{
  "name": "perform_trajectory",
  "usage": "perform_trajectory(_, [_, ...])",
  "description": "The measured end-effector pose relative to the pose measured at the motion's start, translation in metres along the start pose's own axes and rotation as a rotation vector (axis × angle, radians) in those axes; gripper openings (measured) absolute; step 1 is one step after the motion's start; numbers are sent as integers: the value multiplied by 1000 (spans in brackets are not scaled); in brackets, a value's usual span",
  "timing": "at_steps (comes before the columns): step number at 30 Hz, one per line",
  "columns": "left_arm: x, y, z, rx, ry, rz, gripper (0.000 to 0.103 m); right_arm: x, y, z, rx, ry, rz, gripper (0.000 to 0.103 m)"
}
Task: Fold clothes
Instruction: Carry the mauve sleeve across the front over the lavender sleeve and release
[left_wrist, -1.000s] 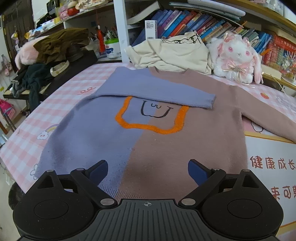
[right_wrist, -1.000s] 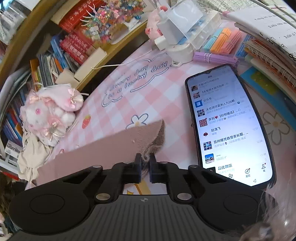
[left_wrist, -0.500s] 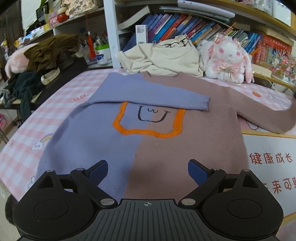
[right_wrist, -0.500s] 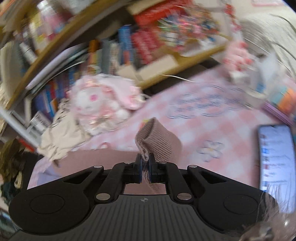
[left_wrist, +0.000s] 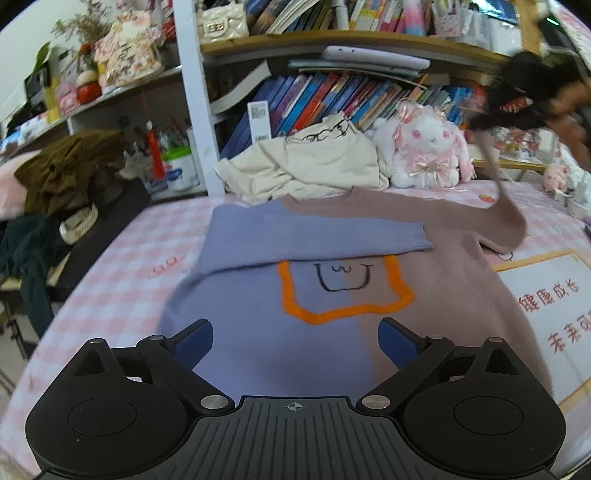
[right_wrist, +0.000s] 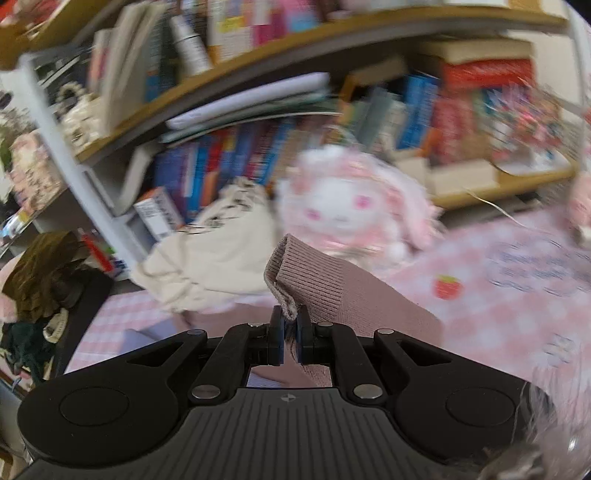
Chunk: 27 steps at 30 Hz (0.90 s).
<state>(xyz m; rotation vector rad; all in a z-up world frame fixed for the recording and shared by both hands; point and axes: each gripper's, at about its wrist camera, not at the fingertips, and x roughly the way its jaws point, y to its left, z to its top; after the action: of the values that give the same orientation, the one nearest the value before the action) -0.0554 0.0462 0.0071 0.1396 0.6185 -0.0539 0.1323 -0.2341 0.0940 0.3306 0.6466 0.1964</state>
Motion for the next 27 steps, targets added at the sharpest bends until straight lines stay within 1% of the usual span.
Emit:
perform_trajectory(7, [-1,36,-4,77,-38,-40,98,43,90,-6,-42,8,50,7])
perform_trajectory(12, [0,57,-9,100,-38,-43,98,72,133,-20,-50,47,76,7])
perform_trajectory(21, [4,84,-14,86,-20,-34,98,107,179,-46,-77,134,120,7])
perform_trajectory(27, [5,86,-18,116,-9,-29,98,123,192,-60,-86,186,131,7])
